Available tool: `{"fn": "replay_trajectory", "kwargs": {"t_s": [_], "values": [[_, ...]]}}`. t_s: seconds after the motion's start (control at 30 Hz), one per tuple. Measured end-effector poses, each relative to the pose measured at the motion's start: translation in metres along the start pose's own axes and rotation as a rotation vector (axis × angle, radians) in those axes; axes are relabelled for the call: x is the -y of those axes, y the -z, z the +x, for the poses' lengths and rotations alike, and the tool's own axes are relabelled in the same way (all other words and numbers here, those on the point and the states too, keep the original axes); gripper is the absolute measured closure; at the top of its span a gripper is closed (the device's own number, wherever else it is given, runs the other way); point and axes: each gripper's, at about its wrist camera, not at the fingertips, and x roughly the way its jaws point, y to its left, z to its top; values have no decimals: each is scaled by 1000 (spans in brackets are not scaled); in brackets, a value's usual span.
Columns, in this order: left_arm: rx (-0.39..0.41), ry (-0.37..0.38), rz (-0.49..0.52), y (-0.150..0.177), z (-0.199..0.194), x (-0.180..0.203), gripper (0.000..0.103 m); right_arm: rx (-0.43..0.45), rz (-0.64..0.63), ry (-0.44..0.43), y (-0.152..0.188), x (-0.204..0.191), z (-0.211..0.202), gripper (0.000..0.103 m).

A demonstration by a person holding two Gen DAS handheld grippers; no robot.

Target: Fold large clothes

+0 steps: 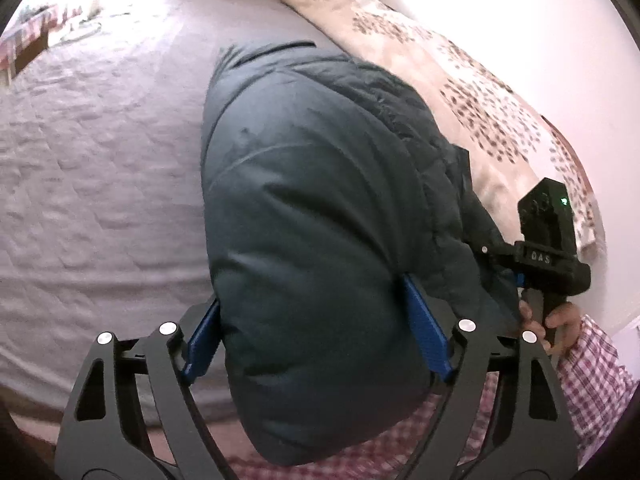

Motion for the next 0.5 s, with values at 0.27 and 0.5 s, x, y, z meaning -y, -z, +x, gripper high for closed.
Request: {"fn": "replay_trajectory", "kwargs": {"t_s": [0.27,0.5], "values": [[19,-56,-84,-33,4,-52,23,-9,-53,42,-40,-34,57,52],[26,-62,-88,-25,9,-55,21,-2,-22,43,-27,-23,58,49]]}}
